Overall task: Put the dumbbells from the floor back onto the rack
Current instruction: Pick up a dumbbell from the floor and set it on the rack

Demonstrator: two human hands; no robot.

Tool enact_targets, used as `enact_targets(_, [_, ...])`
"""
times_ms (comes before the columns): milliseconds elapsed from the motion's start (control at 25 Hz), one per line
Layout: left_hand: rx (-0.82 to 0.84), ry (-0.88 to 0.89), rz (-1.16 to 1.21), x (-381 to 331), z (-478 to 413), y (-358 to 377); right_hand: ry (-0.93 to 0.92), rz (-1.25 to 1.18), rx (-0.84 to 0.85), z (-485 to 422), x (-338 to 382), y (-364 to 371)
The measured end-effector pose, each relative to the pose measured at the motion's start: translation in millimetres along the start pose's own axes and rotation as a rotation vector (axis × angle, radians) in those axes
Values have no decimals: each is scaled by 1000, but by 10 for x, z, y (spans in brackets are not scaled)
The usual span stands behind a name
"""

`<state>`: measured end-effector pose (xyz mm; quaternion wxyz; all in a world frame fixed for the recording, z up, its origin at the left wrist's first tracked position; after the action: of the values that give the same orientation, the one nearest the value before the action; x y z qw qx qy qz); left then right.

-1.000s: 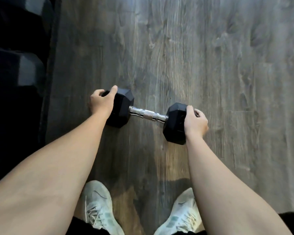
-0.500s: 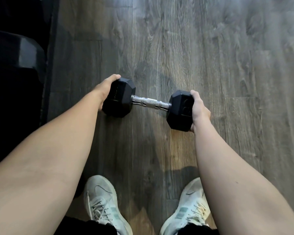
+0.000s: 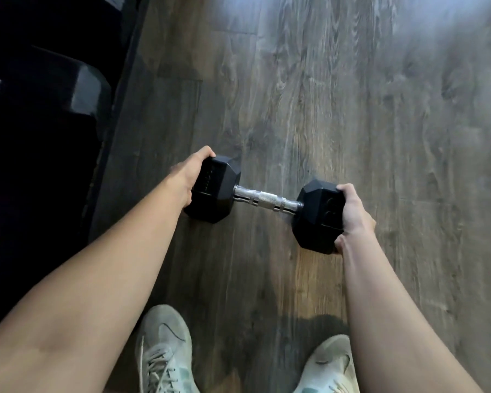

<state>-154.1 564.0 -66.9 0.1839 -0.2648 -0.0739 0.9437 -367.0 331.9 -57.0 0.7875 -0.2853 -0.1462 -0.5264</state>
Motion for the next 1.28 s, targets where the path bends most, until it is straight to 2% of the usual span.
enact_targets(200, [-67, 3, 77, -116, 417, -433, 8, 24, 68, 512, 94, 41])
enact_targets(320, [-193, 85, 133, -436, 918, -841, -17, 23, 151, 971, 315, 94])
enact_targets(520, [-298, 224, 192, -980, 1767, -1412, -102, 24, 261, 1733, 720, 131])
enact_targets(680, [-425, 255, 196, -1211, 2188, -2024, -96, 53, 313, 2300, 779, 395])
enact_targets(880, [-526, 189, 187, -1014, 2080, -2869, -67, 144, 396, 2638, 339, 1113])
enact_targets(1160, [-665, -21, 113, -524, 1776, -3937, -22, 268, 583, 3022, -463, 1964])
enact_targets(1280, [-734, -4, 122, -415, 1599, -4116, -57, 314, 608, 3024, -785, 2081])
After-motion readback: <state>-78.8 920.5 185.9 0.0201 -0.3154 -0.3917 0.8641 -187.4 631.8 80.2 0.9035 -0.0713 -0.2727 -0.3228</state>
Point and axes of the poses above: each hand's wrist, its own z-axis away from the middle knuckle, its own y-axis out of the palm, x = y × z, the point moved 5 cm from there along -z, towards the middle knuckle, and after that the axes turned 4 degrees about -x, right-handed, at the moved point
